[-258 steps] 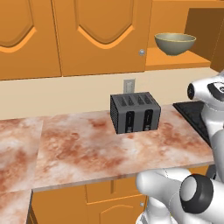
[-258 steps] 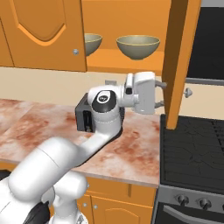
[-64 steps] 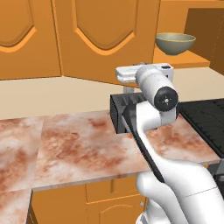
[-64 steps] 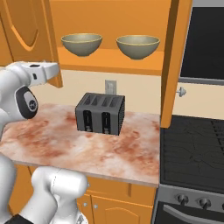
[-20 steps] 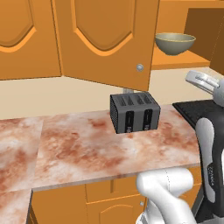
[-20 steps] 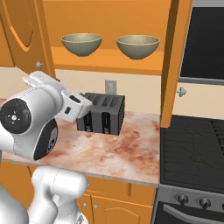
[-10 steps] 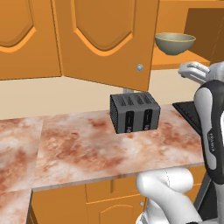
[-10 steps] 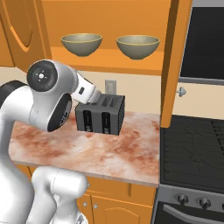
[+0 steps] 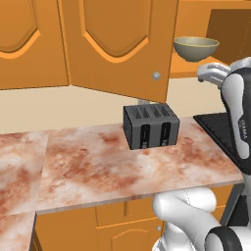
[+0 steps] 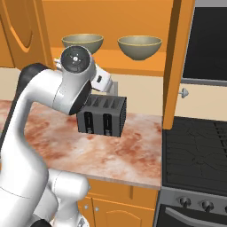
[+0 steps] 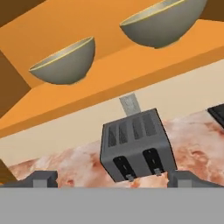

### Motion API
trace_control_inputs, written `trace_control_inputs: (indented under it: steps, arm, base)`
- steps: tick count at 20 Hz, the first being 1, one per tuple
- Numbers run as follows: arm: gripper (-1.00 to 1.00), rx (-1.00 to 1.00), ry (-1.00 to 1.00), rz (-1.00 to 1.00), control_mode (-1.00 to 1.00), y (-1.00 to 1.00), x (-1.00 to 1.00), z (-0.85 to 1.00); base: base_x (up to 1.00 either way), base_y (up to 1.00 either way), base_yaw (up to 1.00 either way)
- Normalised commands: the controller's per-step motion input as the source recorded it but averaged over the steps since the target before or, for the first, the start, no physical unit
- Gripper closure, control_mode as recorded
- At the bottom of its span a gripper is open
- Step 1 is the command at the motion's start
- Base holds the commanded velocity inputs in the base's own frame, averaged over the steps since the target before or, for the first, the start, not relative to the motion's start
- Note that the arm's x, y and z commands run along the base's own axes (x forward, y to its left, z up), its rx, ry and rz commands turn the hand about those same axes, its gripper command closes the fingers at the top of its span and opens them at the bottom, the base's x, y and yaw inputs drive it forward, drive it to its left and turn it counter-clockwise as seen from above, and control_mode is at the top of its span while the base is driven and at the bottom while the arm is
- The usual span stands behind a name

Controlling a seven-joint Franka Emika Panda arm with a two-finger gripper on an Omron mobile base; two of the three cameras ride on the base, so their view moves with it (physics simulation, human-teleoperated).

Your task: Move the bowls from the cabinet to the plates on the dining table.

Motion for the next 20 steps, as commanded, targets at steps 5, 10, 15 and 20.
trace_control_inputs:
  steps: [5, 10, 15, 20]
  arm:
    - [-1.0, 0.0, 0.07, 0.22, -1.0, 0.13, 0.54, 0.0]
    - [-1.0, -0.01, 0.06, 0.18, -1.0, 0.44, 0.49, 0.0]
    - [-1.0, 0.0, 0.03, 0.14, -1.0, 0.34, 0.39, 0.0]
    - [-1.0, 0.0, 0.0, 0.12, -1.0, 0.28, 0.11, 0.0]
  base:
    - [0.0, 0.0, 0.0]
    - [0.0, 0.0, 0.0]
    - [0.0, 0.0, 0.0]
    - [0.0, 0.0, 0.0]
